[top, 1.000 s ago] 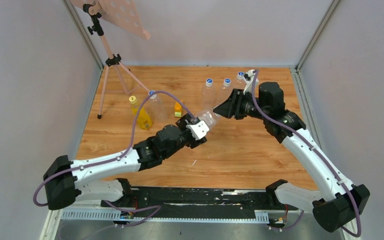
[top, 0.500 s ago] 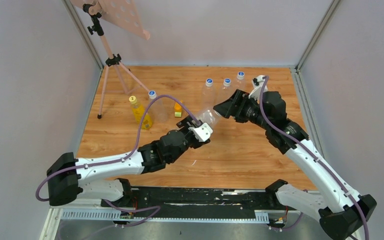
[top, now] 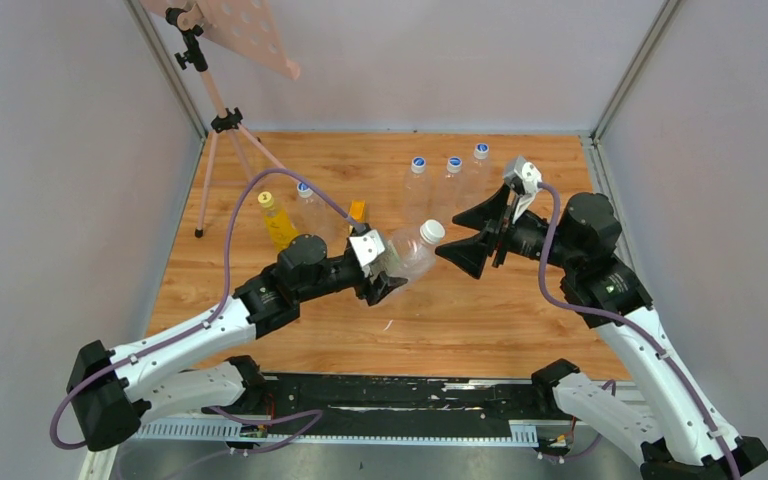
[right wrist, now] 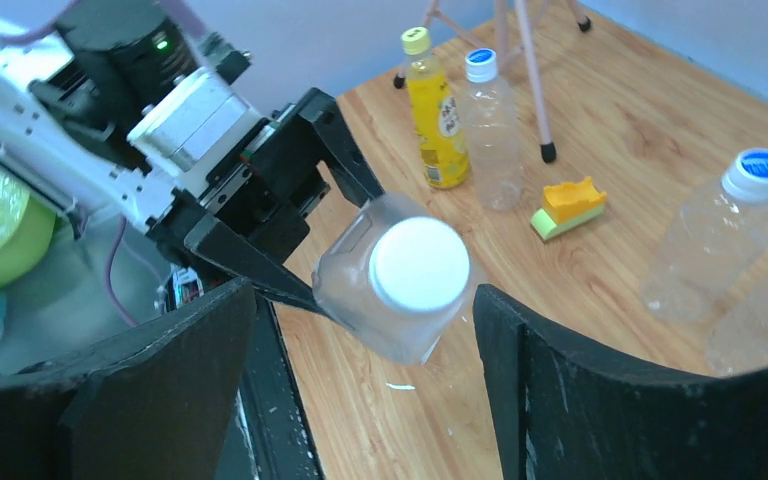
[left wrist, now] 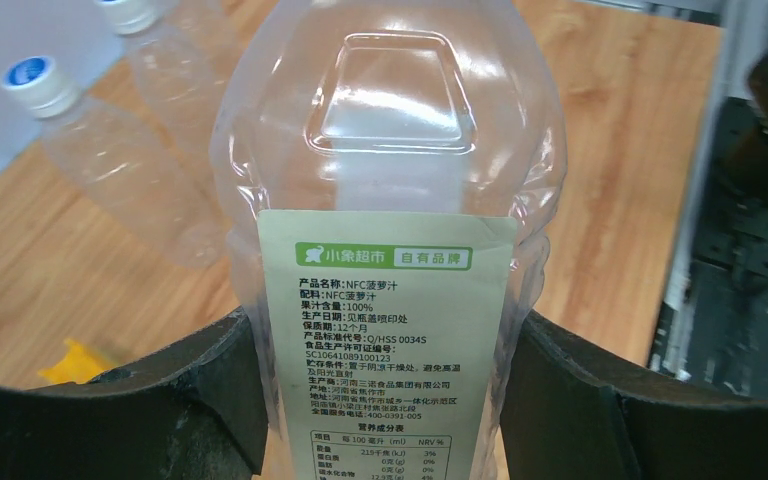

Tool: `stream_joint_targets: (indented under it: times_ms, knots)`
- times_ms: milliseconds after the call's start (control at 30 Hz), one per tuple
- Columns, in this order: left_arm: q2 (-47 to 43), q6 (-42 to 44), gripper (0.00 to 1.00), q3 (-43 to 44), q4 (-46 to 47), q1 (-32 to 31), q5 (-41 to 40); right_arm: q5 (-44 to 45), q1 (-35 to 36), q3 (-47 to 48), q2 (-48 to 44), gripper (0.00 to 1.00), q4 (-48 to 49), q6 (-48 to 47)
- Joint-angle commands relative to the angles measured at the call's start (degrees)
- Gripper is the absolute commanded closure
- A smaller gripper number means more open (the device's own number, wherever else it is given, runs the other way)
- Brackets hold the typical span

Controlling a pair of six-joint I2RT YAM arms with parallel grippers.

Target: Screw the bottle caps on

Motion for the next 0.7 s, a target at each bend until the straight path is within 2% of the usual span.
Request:
stream_joint_targets:
  times_ms: [0,233,667]
  knots:
    - [-0.55,-2.22,1.00,2.86,1.38,0.71,15.78,-9.89,-0.26,0.93,-0.74,0.20,4.08,-9.16]
    - [-0.25,-2.87,1.00,3.05,4.06,0.81,22.54,-14.20,-0.31,0.27,-0.49,0.23,4.59,-11.00]
    - [0.55,-3.10,1.00,3.92,5.36,0.81,24.56,-19.57,-0.36,-0.39,1.28,0.39,4.59,-10.91]
